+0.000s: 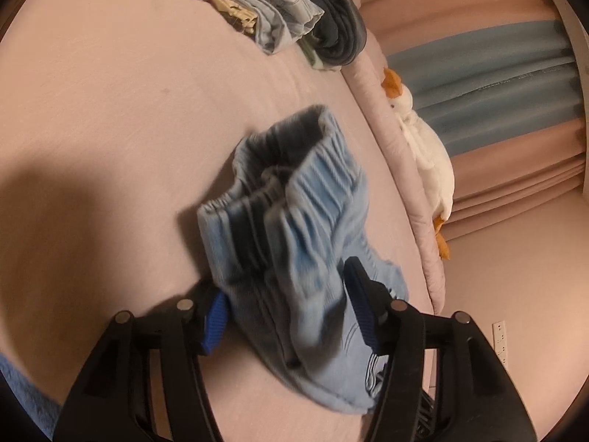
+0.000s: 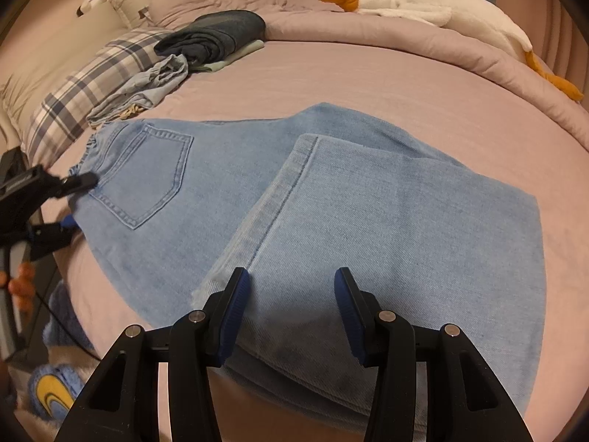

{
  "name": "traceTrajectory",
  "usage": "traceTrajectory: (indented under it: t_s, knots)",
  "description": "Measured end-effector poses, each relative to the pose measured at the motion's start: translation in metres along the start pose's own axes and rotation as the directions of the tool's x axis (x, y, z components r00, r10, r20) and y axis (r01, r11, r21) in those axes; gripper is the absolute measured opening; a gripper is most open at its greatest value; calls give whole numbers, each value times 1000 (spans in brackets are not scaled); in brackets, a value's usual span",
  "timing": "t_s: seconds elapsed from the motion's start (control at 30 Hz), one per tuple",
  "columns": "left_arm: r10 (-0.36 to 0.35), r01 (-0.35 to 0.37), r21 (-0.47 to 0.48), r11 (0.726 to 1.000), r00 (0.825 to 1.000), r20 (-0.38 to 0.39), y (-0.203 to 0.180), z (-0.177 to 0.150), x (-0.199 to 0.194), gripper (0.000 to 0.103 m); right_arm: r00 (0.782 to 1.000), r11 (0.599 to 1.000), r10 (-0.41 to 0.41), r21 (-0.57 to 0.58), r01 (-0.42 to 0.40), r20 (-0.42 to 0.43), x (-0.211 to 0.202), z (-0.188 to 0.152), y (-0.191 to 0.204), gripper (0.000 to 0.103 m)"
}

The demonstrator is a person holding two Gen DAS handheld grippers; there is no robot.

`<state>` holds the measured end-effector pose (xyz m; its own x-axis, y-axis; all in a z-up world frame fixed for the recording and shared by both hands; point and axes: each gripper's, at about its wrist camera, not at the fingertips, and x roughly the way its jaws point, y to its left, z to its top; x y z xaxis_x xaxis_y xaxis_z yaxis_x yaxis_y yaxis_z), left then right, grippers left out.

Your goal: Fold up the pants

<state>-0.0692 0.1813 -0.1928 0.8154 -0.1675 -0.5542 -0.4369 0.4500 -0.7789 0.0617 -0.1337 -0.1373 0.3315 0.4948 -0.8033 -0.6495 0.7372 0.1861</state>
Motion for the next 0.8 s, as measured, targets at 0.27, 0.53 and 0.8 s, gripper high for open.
traceTrajectory:
  t_s: [0.27,0.53,0.8]
  knots:
    - [-32,32,-6,999,999,-11,-4,15,14,62,1000,1000,-8,-3,8,-1,0,1,1,49]
    - [-30,30,-6,1000,999,-44,-8,18,9,44,1000,1000,-16,-1,16,-7,0,3,1,48]
    - [42,-48,272,961,999,26,-64,3,-11,38,996,999,24,27,-26,81,-17,20,5,49]
